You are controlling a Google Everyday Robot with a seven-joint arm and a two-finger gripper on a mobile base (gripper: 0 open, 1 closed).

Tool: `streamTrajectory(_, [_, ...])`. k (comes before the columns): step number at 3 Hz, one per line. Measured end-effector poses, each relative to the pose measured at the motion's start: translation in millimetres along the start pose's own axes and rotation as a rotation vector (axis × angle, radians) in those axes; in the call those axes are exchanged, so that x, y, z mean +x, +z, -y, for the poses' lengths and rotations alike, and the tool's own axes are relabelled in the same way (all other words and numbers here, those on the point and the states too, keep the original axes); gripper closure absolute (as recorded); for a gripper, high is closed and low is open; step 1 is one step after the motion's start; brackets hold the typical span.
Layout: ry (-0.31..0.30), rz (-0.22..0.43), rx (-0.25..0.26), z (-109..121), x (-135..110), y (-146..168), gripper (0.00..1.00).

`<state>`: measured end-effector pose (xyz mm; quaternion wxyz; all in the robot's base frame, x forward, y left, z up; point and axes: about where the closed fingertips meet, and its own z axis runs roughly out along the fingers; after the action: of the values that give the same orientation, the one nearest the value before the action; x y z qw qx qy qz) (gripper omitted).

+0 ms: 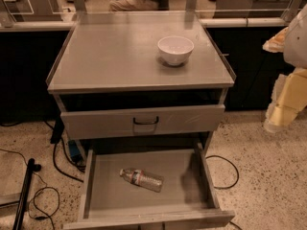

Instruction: Pick water bottle from middle drawer and place on counter

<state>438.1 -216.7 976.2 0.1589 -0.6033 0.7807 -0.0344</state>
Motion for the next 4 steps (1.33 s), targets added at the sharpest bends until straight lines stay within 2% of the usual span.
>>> streamTrajectory(2, [-0.008, 0.007, -0.008, -4.5, -4.4, 3.7, 0.00])
streamTrajectory(4, [-0.034, 0.098, -0.119, -42.1, -18.0, 44.8, 0.00])
